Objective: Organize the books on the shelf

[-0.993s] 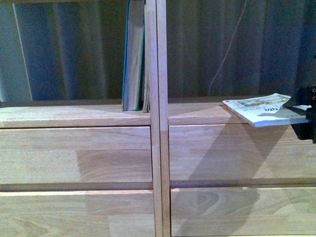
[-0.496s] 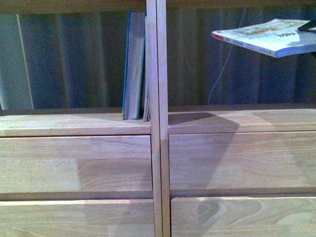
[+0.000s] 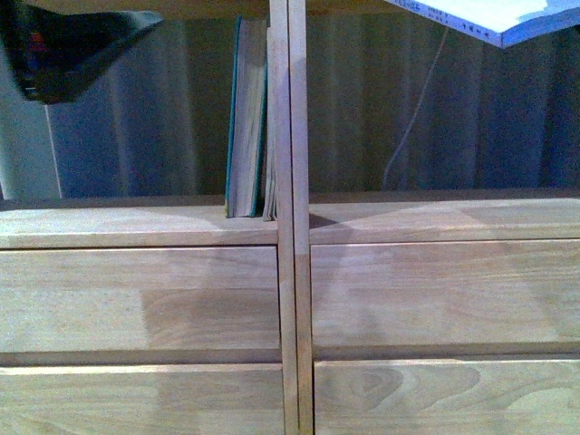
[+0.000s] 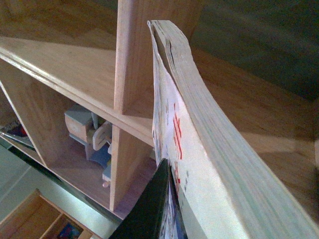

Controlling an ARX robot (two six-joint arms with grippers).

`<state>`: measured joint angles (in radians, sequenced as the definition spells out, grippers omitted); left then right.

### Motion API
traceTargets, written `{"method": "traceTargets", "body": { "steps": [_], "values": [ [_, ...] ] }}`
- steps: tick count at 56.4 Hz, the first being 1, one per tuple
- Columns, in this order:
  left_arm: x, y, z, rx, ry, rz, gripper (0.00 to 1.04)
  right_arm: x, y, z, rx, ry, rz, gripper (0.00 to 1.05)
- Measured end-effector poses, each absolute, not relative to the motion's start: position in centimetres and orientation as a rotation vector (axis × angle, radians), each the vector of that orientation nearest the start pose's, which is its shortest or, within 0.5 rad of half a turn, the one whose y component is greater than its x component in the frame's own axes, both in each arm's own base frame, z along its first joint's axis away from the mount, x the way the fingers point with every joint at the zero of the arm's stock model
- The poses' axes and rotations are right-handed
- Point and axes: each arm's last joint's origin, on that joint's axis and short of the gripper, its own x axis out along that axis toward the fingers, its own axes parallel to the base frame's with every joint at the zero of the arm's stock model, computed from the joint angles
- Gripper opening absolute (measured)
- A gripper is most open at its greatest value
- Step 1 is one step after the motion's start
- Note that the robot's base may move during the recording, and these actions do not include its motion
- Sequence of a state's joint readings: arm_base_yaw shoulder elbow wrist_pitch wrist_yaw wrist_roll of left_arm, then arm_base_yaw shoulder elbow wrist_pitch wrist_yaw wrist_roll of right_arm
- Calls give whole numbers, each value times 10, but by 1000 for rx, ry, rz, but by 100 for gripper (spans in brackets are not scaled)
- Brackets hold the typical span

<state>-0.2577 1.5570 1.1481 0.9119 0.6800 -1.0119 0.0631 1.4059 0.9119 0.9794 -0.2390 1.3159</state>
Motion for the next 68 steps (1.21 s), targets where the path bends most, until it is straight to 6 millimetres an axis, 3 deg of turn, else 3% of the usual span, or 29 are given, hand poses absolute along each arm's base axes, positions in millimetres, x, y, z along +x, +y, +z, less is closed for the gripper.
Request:
{"method": "traceTargets", "body": {
  "steps": [14,23,30,46,62,68],
  "values": [
    [337,-134,371,-829,9,-1167,98,302,65,350,1226,-142,737,17],
    [338,-142,369,-822,15,-1176,98,281,92,356,1196,-118,934,17],
    [336,-142,371,-805,-25,-1180,98,266,102,361,1183,-129,991,17],
    [330,-137,375,-795,-133,-1145,61,259,111,360,1142,-103,998,17],
    [325,-113,385,-877,-228,-1133,20,255,123,352,1108,-5,1071,59],
    [322,-105,384,-879,-236,-1128,17,255,124,351,1111,2,1064,75]
  ]
}}
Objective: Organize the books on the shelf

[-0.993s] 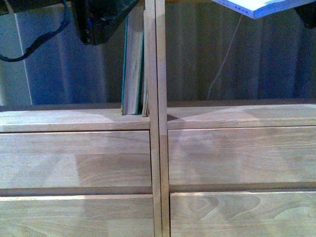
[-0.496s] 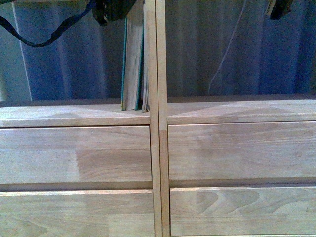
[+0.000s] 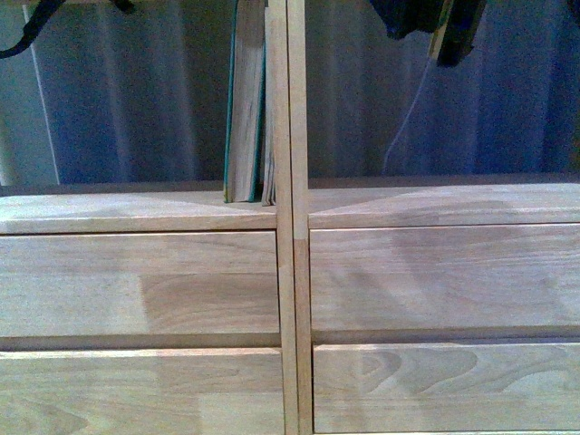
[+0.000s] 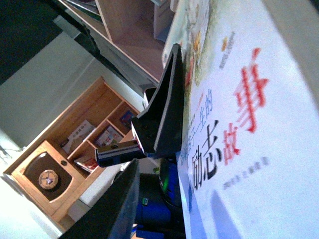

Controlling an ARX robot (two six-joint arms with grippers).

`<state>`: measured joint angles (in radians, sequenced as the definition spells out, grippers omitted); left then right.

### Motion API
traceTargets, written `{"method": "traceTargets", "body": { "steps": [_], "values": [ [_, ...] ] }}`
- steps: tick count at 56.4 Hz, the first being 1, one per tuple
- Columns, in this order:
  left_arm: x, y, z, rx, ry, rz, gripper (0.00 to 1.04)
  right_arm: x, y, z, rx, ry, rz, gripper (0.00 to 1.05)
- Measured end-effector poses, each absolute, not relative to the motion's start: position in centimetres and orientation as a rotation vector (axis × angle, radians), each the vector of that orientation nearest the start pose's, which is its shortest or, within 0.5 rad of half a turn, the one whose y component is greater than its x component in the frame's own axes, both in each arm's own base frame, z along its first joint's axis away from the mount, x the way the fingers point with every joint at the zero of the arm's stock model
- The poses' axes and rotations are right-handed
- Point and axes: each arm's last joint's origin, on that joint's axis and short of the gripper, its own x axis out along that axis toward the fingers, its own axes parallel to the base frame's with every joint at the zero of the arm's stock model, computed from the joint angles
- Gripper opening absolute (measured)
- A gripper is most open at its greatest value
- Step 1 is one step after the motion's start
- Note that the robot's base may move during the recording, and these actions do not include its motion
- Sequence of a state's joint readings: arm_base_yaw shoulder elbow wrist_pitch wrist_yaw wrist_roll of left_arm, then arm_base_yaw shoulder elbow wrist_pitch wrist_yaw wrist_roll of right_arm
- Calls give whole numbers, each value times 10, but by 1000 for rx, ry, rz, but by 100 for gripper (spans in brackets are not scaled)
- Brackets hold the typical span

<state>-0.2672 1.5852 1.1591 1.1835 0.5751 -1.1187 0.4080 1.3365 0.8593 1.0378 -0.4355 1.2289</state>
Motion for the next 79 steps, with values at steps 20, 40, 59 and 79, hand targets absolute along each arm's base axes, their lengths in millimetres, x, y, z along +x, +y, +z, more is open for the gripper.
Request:
{"method": "traceTargets", "body": {
  "steps": [20,40,59,79],
  "values": [
    [308,-39,374,-708,-300,-899,17,261,92,341,989,4,931,98],
    [339,13,353,-89,-427,-326,17,253,10,340,471,-64,511,98],
    [385,9,370,156,-668,-227,17,191,-16,362,175,-244,520,98],
    [456,-14,340,203,-683,-305,17,180,-17,360,161,-257,519,98]
  ]
}}
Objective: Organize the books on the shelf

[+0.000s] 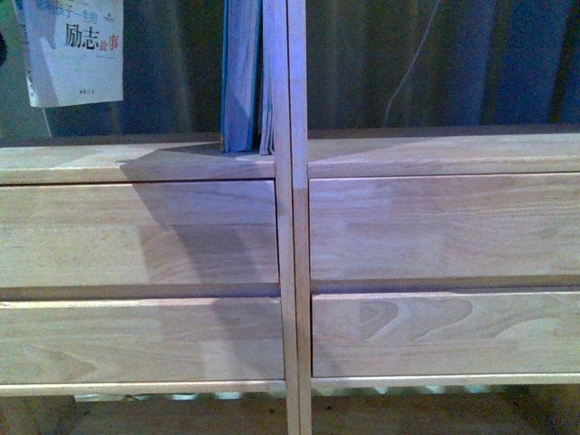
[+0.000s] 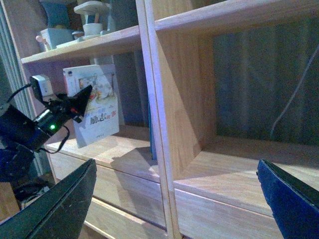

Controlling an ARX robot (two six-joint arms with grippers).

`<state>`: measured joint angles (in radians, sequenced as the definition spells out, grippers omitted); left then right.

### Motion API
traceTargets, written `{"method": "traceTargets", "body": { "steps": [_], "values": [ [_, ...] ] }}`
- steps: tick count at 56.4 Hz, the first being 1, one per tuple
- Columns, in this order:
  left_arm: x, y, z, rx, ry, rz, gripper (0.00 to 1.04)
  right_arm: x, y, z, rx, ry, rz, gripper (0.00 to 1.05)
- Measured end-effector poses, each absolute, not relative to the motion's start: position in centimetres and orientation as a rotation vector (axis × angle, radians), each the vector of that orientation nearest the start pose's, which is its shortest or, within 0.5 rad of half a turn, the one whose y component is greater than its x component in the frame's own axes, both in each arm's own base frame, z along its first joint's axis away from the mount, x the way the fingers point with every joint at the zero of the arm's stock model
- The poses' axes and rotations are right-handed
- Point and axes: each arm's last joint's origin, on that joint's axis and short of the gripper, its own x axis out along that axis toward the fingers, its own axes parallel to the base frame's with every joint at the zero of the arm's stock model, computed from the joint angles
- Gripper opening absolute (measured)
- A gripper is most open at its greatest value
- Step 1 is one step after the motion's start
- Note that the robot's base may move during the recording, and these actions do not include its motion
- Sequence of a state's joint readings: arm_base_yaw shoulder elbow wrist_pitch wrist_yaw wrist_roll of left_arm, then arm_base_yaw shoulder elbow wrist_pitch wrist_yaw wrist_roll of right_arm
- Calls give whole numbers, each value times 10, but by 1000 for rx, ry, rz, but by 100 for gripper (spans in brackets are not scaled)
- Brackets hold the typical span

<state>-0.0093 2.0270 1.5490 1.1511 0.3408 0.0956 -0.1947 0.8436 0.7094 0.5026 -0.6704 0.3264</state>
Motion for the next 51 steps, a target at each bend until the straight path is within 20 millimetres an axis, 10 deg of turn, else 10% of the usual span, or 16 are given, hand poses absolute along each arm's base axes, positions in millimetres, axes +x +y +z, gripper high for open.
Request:
{"method": "traceTargets", "body": {
  "steps": [51],
  "values": [
    [542,-58,287,194,-659,-366,17,180,-17,360,162,-256,519,98]
  ]
}}
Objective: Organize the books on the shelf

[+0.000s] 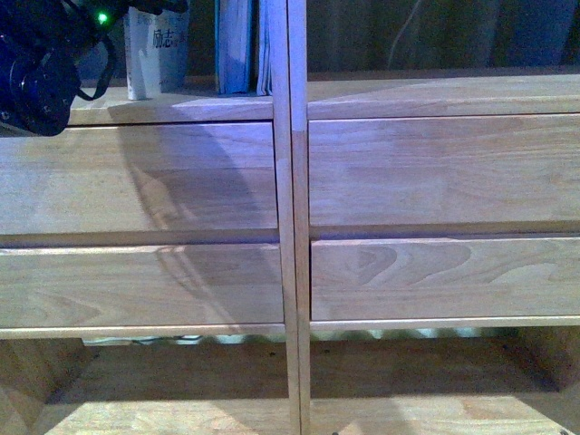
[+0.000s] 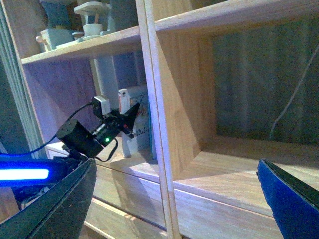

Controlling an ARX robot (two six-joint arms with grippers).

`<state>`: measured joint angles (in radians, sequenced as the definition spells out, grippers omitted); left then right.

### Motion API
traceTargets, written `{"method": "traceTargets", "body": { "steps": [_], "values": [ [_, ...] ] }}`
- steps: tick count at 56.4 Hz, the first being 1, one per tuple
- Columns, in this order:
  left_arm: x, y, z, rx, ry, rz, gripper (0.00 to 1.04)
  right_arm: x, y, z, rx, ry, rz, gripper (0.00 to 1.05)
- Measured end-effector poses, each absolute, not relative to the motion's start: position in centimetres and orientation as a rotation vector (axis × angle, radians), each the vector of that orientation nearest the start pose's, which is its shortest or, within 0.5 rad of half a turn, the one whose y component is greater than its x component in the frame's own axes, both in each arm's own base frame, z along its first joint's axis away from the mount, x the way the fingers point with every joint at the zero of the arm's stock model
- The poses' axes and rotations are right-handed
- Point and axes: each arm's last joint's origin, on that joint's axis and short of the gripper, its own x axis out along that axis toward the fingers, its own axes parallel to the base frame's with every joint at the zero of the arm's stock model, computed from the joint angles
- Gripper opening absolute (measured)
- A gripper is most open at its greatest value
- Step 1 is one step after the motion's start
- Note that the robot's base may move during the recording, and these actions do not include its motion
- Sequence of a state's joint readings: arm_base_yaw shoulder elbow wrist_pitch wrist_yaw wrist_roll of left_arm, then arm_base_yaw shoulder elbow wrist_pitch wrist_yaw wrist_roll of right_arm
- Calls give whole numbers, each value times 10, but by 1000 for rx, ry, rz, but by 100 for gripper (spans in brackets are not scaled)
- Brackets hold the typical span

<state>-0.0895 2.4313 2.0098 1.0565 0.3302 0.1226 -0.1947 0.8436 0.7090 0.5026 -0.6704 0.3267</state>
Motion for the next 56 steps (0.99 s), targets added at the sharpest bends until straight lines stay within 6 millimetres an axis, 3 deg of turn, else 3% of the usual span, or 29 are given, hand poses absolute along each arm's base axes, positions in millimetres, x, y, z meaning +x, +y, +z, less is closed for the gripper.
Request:
{"method": "traceTargets", "body": {
  "steps": [20,23,35,48,56],
  "values": [
    [561,-66,288,168,-630,-361,17,180,-17,360,162,-256,519,98],
    [563,-68,286,157,-603,-370,30,180,-17,360,162,-256,519,98],
    [560,-72,270,116,-536,-431,62,180,-17,360,162,-256,519,98],
    [524,-67,277,30,-550,-474,98,180,-17,360,162,-256,519,98],
    [488,-58,293,-47,-568,-501,98,180,-17,360,162,-256,519,98]
  ]
}}
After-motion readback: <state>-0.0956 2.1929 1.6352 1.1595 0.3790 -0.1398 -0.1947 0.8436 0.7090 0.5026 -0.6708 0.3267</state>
